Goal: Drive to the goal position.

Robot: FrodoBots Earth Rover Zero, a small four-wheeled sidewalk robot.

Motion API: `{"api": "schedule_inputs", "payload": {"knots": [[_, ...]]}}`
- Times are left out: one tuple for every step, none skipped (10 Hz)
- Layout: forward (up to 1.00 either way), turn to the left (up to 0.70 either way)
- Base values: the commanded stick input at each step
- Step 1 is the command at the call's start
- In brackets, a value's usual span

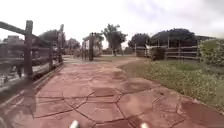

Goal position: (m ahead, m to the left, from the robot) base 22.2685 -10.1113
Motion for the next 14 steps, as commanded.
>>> {"api": "schedule_inputs", "payload": {"knots": [[0.7, 0.0], [0.7, 0.0], [0.7, 0.04], [0.7, 0.19], [0.7, 0.33], [0.7, 0.22], [0.7, 0.03], [0.7, 0.0], [0.7, 0.0], [0.7, 0.0], [0.7, 0.0], [0.7, 0.0], [0.7, 0.11], [0.7, 0.35]]}}
